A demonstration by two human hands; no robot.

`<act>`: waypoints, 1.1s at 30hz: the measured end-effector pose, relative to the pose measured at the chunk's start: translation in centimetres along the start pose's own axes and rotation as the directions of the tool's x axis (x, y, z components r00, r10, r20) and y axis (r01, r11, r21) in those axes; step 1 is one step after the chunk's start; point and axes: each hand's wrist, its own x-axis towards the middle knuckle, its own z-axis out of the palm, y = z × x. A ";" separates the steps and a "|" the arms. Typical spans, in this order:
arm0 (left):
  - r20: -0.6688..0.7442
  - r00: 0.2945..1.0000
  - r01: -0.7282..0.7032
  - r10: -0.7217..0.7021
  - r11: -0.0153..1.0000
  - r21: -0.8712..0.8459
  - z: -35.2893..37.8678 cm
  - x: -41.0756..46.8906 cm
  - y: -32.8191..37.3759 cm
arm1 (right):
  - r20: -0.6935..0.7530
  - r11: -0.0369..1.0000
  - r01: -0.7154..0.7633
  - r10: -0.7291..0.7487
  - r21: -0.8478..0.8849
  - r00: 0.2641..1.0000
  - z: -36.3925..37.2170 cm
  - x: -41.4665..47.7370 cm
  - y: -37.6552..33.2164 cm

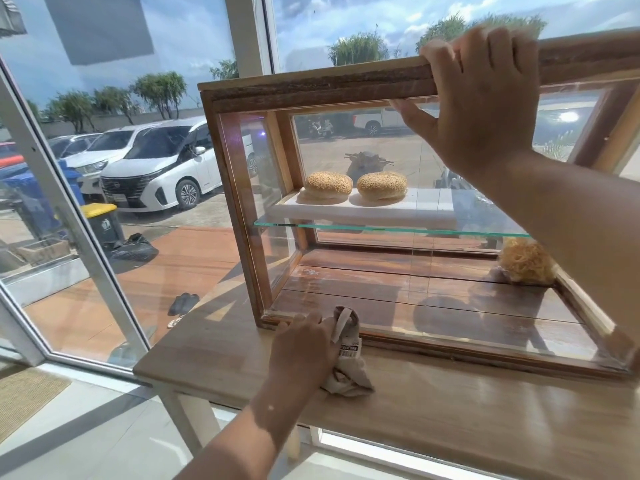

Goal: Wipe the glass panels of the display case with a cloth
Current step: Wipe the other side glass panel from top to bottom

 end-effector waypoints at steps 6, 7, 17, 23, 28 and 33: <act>0.076 0.949 0.301 -0.306 0.951 0.069 -0.9 -0.4 -5.8 | -0.020 1.000 -0.002 0.002 -0.008 1.000 0.1 0.0 0.0; 0.087 0.930 0.354 -0.357 0.934 0.050 -0.8 -0.4 -6.2 | -0.028 1.000 -0.002 0.002 -0.009 1.000 0.1 0.0 0.0; 0.060 0.925 0.375 -0.374 0.880 -0.291 0.2 -0.3 -1.2 | -0.108 0.999 0.009 -0.012 -0.032 0.994 0.9 -0.1 0.2; -0.025 0.979 0.184 -0.200 0.936 -0.300 0.8 -0.3 3.3 | -0.140 0.998 0.015 -0.023 -0.061 0.990 1.3 -0.1 0.3; -0.054 0.997 -0.073 0.060 0.954 -0.292 1.1 -0.1 7.6 | -0.197 0.994 0.006 -0.028 -0.112 0.980 1.6 -0.1 0.2; -0.093 0.987 -0.153 0.130 0.940 -0.304 1.5 0.2 8.2 | -0.233 0.993 0.022 -0.049 -0.116 0.971 1.8 0.0 0.3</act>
